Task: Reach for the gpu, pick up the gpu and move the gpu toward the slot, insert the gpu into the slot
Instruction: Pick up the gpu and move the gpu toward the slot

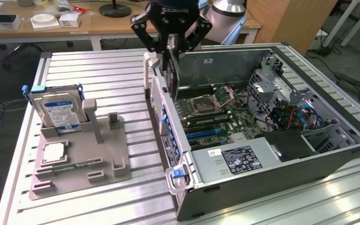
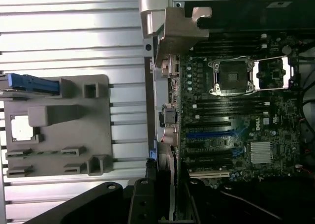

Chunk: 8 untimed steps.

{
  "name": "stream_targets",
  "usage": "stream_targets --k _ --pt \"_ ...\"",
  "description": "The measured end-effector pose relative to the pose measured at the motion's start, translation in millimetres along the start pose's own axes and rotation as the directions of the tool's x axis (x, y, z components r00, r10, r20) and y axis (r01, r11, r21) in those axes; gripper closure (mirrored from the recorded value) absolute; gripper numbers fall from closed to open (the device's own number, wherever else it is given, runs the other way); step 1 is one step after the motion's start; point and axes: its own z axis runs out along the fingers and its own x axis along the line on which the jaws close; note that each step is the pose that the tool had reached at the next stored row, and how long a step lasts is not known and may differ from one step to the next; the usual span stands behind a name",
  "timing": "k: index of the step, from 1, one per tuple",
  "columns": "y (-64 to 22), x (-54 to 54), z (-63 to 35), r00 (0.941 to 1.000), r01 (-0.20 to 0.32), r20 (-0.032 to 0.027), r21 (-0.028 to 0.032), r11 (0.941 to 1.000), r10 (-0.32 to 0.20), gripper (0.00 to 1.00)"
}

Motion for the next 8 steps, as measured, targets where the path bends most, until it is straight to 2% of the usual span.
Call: stream_targets --k 8 --pt "2.4 -36.2 0.7 1.0 0.0 0.0 0.0 1.0 0.0 0.73"
